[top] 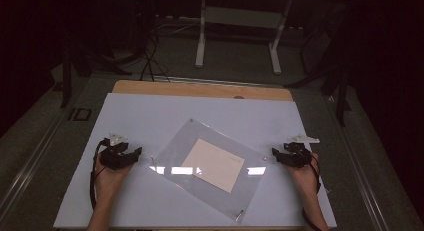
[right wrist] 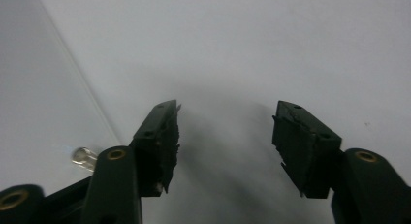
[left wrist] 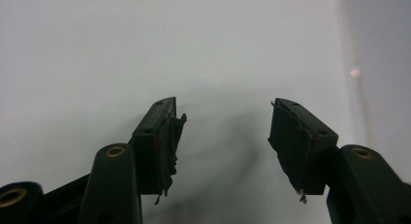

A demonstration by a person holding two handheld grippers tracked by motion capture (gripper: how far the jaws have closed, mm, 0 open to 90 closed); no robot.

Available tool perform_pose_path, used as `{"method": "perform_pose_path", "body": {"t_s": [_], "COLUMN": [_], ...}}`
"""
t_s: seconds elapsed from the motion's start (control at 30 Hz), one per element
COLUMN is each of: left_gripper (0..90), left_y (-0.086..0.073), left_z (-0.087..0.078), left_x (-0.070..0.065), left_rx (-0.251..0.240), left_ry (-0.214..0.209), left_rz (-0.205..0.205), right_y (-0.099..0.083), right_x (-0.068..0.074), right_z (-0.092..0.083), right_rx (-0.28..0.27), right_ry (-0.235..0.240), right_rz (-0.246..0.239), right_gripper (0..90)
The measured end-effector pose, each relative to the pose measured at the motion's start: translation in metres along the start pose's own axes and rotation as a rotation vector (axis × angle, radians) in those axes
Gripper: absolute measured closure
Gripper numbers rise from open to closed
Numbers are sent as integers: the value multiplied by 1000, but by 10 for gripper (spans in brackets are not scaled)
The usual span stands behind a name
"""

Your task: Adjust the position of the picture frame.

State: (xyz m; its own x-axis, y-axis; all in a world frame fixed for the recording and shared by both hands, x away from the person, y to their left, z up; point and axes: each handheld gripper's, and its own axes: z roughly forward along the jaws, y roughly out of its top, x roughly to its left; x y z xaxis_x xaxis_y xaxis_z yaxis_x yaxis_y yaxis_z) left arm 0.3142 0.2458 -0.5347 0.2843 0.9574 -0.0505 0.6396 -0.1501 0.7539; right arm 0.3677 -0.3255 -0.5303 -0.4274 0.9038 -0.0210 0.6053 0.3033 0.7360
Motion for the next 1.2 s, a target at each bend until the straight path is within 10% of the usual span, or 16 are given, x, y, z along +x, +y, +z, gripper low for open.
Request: {"method": "perform_pose_path", "body": {"t_s": [0.47,0.93,1.2], "left_gripper": [459,530,616], "left_y": [-5,-17,-7], "left_z": [-27,-40,-24], "left_x": [-11,-29,-48], "left_rx": [-70,-41,-38], "left_ry": [-170,-292,-285], "left_rz": [73,171,213], "right_y": [6,-3,-8], "right_x": [12,31,36], "right_z": [-15,-23,-25], "right_rx": [-46,-18,-12], "right_ry": [160,243,255], "right_rz": [-52,-176,-200], "right_gripper": [529,630,638]}}
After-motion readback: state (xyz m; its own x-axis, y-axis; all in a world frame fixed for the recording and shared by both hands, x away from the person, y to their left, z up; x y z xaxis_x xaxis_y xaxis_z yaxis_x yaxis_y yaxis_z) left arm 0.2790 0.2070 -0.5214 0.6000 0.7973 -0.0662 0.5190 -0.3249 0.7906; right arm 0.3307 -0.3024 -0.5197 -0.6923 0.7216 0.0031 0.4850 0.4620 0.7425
